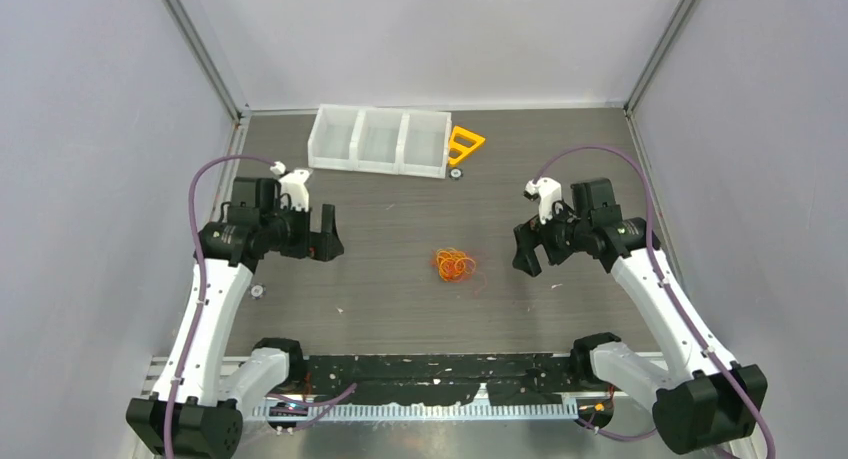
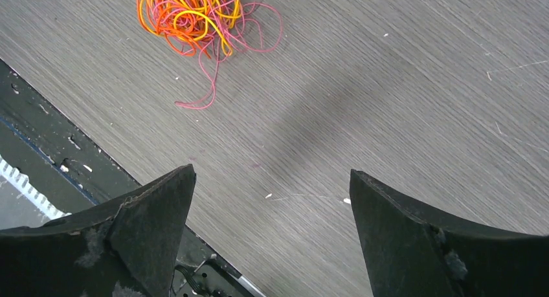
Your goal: Untangle the cables
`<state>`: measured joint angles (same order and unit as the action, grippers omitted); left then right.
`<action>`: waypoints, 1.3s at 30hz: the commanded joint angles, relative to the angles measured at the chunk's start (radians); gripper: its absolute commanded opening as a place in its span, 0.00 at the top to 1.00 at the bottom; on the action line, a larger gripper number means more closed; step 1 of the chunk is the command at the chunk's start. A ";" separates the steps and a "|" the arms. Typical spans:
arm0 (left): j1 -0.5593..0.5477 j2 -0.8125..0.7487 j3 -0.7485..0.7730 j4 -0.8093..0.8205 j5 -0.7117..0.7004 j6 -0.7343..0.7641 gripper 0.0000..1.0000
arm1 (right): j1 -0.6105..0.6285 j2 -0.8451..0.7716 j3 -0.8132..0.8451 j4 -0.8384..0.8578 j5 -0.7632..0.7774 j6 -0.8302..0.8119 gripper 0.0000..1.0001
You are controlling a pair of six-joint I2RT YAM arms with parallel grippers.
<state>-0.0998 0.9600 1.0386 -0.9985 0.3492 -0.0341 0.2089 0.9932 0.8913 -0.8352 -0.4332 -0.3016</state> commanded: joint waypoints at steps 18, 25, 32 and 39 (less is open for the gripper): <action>0.003 -0.122 -0.015 0.236 0.151 0.050 0.00 | 0.500 0.509 0.291 0.196 0.063 0.010 0.05; 0.003 -0.200 -0.142 0.327 0.253 0.008 0.00 | 0.518 0.669 0.252 0.269 0.134 -0.014 0.07; -0.054 -0.128 -0.303 0.439 0.380 -0.063 0.01 | 0.516 0.657 0.225 0.279 0.120 -0.035 0.77; -0.261 -0.011 -0.385 0.768 0.400 -0.204 0.09 | 0.479 0.526 0.302 0.248 -0.098 0.032 0.95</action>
<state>-0.2653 0.9104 0.6434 -0.4889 0.7025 -0.1558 0.7094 1.6478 1.1152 -0.6044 -0.3611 -0.3141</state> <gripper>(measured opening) 0.918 0.094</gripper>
